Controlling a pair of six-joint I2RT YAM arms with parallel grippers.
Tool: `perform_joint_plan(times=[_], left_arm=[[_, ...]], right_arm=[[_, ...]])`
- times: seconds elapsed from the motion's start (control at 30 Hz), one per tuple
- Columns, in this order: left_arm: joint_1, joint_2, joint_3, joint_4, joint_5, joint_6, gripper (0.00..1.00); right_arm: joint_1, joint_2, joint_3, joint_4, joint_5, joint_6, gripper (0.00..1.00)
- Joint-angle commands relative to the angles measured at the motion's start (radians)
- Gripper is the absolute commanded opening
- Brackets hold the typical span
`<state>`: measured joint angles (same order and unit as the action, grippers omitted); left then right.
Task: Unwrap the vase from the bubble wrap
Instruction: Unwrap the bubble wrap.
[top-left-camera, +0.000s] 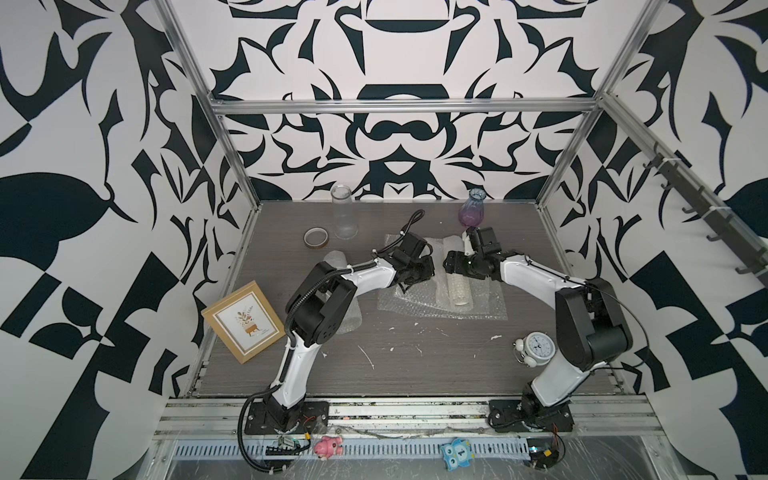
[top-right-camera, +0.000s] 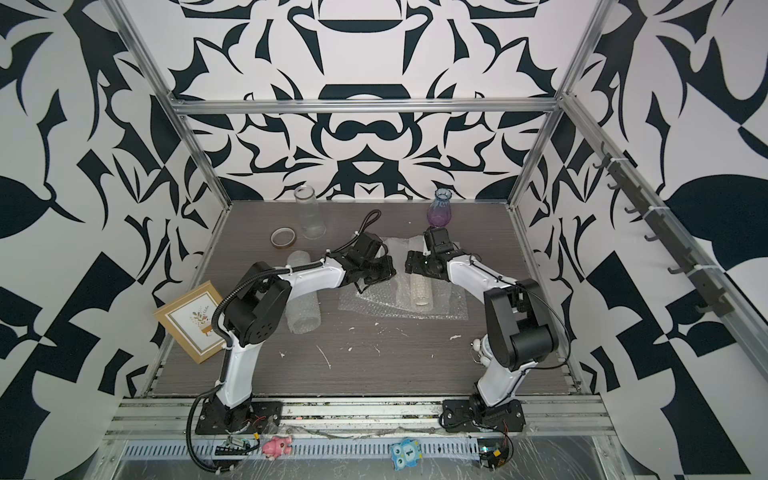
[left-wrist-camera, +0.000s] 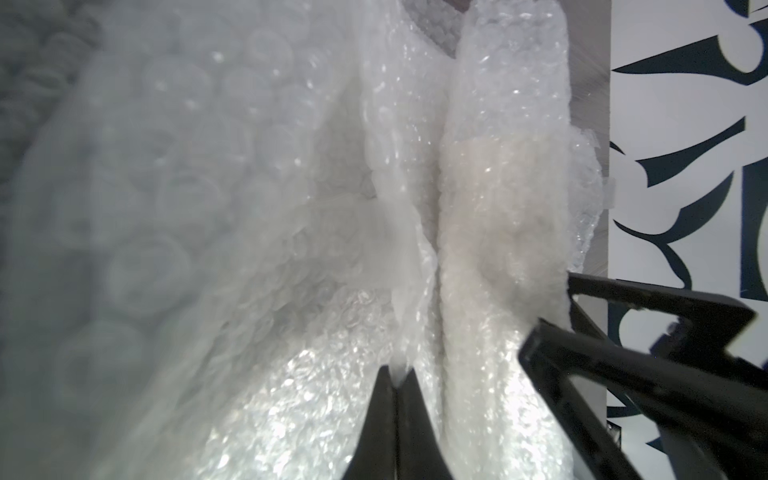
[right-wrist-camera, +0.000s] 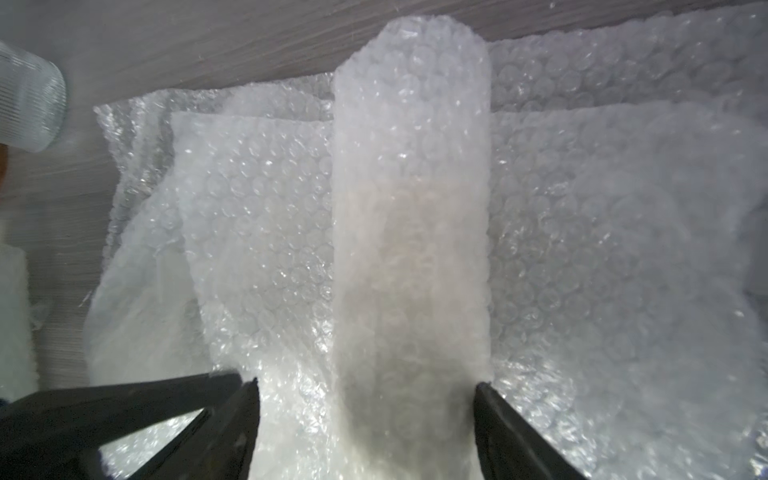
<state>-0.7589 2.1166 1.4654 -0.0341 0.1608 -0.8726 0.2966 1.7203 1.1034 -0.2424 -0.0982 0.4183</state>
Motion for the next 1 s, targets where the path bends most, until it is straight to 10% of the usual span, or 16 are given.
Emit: perform_joint_plan(times=[0.0,0.27,0.47,0.97], left_arm=[[0.004,0.015,-0.008,0.037,0.029,-0.005,0.00],[0.006,0.018,-0.003,0.045,0.049,0.010,0.00],[0.010,0.018,0.013,0.045,0.071,0.019,0.00],[0.044,-0.101,0.004,-0.001,0.162,0.067,0.00]], right_arm=[[0.013,0.032,0.067,-0.071,0.057,-0.046,0.82],[0.031,0.148,0.142,-0.115,0.103,-0.053,0.70],[0.033,0.116,0.141,-0.120,0.118,-0.052,0.35],[0.067,-0.043,0.203,-0.209,0.148,-0.037,0.30]])
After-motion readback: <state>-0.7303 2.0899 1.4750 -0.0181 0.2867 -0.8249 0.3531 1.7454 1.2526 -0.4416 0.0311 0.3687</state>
